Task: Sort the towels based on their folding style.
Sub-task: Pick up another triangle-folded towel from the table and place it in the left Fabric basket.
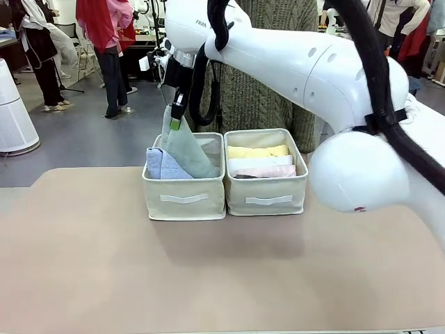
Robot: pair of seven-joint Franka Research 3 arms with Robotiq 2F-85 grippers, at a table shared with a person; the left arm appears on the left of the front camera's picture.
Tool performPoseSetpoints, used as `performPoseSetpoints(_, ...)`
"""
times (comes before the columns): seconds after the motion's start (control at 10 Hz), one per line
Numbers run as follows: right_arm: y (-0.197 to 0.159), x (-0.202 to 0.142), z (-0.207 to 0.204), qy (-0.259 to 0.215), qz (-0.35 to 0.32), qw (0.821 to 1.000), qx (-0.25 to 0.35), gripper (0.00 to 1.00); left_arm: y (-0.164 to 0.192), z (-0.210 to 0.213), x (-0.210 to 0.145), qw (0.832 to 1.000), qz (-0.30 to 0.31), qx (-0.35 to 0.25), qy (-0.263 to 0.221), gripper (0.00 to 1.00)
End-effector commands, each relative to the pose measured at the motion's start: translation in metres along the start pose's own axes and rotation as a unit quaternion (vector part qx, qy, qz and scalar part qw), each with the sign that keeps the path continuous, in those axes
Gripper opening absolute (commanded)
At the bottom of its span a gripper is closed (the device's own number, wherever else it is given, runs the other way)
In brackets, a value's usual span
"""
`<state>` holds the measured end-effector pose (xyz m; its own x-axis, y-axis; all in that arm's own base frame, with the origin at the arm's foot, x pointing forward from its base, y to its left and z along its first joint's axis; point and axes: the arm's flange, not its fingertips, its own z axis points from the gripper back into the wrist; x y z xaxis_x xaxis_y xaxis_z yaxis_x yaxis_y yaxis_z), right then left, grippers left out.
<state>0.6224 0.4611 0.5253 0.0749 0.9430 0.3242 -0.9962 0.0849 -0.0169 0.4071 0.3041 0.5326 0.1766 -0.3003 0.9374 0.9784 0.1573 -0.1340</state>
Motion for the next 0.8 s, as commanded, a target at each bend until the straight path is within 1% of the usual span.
performPoseSetpoints(0.0, -0.028, 0.019, 0.001, -0.006, 0.02, 1.0, 0.009, 0.18, -0.002, 0.0, 0.002, 1.0, -0.003, 0.004, -0.006, 1.0)
performPoseSetpoints(0.4, -0.04, 0.018, -0.018, -0.009, 0.028, 0.999, 0.014, 0.18, -0.002, 0.0, 0.002, 1.0, -0.003, 0.004, -0.006, 1.0)
performPoseSetpoints(0.7, -0.038, 0.018, -0.021, -0.021, 0.039, 0.999, 0.011, 0.18, -0.002, 0.0, 0.002, 1.0, -0.003, 0.004, -0.006, 1.0)
